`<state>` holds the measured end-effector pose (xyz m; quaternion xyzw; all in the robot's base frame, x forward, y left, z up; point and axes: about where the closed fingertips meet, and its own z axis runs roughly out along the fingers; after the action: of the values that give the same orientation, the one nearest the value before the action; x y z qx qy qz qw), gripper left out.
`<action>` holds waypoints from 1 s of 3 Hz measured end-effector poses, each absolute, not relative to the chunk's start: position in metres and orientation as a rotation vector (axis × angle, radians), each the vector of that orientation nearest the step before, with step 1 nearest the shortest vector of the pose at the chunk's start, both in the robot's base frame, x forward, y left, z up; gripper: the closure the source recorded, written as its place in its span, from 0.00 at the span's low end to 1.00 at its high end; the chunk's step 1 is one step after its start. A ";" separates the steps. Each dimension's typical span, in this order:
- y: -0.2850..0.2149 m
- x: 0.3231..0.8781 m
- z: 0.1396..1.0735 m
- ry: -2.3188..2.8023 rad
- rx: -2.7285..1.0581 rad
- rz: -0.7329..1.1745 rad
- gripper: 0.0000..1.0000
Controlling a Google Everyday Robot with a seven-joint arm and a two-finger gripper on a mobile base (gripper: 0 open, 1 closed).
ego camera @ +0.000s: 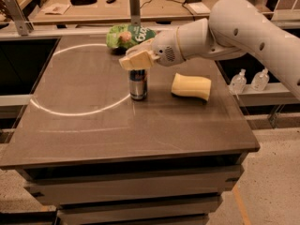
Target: Move redbull can near sponge
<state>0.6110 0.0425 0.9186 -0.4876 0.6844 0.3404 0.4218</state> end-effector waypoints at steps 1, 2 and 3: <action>0.039 0.610 0.921 1.721 -1.209 0.848 1.00; 0.039 0.610 0.922 1.720 -1.209 0.848 1.00; 0.035 0.611 0.922 1.726 -1.189 0.835 1.00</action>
Offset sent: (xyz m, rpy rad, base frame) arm -0.0049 -0.0790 -0.0306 0.0492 0.0091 -0.3441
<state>0.6106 0.0347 0.9218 -0.4760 0.6913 0.3346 0.4284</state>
